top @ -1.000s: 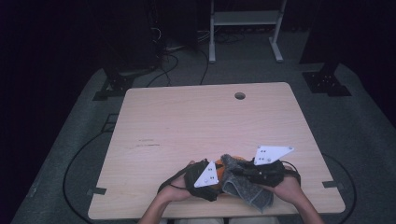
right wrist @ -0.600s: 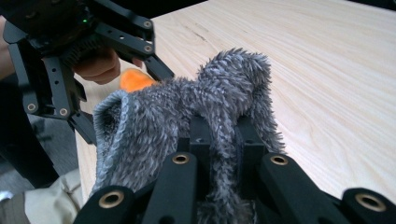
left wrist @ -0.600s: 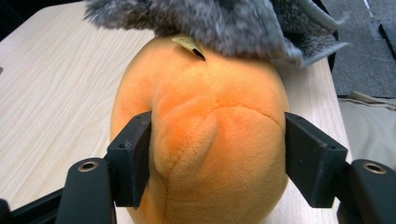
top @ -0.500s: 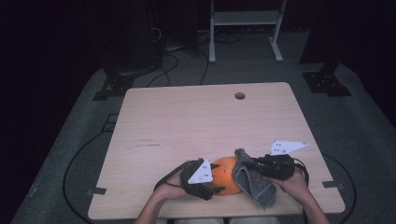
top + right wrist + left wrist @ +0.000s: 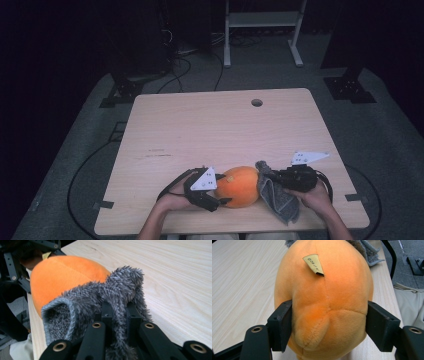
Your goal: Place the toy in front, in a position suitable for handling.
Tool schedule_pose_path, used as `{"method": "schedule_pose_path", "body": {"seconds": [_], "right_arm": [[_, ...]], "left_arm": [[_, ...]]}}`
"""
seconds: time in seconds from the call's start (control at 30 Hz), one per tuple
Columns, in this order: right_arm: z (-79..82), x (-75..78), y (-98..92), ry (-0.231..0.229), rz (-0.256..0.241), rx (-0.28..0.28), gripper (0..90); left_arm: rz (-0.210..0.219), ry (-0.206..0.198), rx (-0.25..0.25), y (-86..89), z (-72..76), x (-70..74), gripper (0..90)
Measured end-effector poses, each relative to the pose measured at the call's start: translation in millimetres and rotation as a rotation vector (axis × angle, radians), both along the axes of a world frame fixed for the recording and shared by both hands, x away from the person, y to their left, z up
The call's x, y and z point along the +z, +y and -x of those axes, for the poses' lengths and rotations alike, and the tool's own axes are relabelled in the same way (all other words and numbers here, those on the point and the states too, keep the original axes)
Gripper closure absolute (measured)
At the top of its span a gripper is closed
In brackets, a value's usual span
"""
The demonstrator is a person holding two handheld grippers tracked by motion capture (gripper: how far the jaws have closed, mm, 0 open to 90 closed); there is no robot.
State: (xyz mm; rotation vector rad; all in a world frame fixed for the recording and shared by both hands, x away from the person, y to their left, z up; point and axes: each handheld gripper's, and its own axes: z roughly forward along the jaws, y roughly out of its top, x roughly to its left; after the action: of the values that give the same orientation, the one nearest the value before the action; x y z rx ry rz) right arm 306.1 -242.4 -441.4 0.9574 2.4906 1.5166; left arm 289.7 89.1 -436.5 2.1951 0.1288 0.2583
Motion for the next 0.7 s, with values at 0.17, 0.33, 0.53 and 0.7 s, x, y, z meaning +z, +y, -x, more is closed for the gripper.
{"method": "schedule_pose_path", "body": {"seconds": [0.17,0.33,0.53,0.7], "right_arm": [[-1.6,-7.4,4.0,0.024,0.064,-0.001,80.3],[3.6,8.3,-2.7,-0.019,-0.01,0.012,80.3],[2.6,5.1,-1.3,-0.005,-0.006,0.024,80.3],[1.6,9.2,-0.7,-0.025,0.018,0.005,80.3]], "left_arm": [[0.016,0.019,0.01,3.6,-2.6,-1.4,28.8],[0.03,0.03,0.022,4.9,-4.6,-2.4,28.1],[0.056,0.048,0.037,5.2,-6.5,-3.8,26.5],[0.085,0.07,0.065,2.5,-8.8,-4.4,22.8]]}}
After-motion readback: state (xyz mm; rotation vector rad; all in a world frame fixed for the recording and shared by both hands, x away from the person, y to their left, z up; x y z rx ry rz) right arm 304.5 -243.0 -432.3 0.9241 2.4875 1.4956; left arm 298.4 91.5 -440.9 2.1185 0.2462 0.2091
